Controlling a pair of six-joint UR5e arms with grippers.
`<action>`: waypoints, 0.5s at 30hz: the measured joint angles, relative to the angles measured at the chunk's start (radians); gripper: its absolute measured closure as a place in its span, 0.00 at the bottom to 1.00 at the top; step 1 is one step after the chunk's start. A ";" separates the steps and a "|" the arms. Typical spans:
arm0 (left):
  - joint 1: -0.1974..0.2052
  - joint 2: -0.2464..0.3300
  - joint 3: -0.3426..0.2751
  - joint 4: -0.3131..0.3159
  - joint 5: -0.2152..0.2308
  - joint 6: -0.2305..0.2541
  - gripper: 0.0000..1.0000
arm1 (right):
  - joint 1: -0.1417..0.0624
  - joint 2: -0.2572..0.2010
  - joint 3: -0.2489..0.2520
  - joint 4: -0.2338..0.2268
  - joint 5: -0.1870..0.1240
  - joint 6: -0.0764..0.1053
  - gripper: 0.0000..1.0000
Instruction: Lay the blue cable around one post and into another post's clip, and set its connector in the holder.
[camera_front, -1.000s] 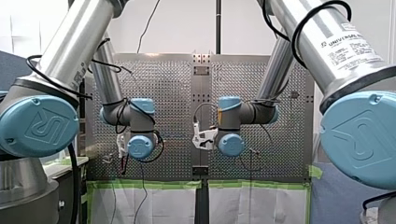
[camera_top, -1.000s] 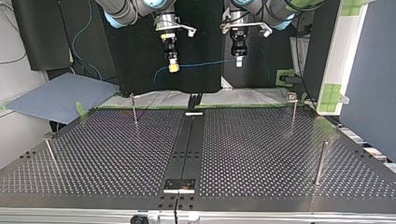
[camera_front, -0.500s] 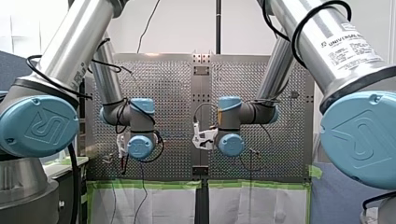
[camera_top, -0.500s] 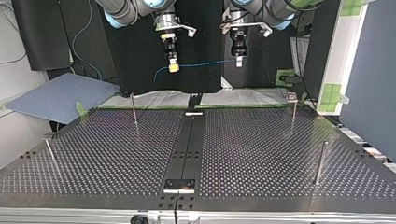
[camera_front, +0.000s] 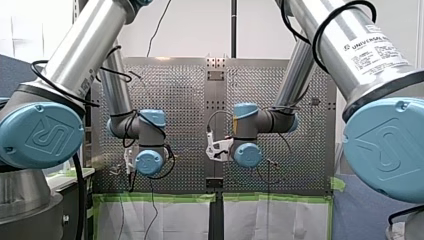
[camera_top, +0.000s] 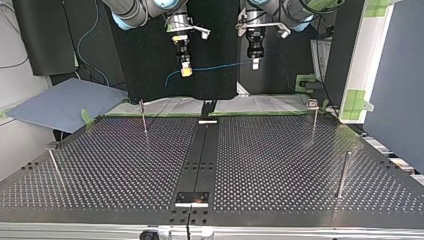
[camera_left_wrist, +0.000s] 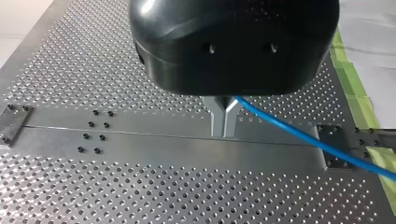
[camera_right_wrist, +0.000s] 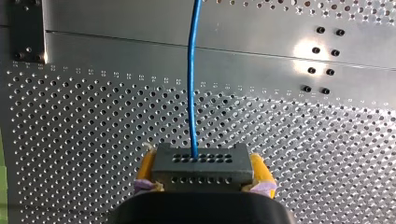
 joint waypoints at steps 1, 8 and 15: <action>0.000 0.000 0.000 0.000 0.000 0.000 1.00 | 0.000 0.000 0.000 0.000 0.000 0.000 0.93; 0.000 -0.001 0.000 0.000 0.000 0.000 1.00 | 0.000 0.000 0.000 0.000 0.000 0.000 0.93; 0.000 -0.001 0.000 0.000 0.000 0.000 1.00 | -0.007 0.000 0.008 0.014 -0.005 0.014 0.78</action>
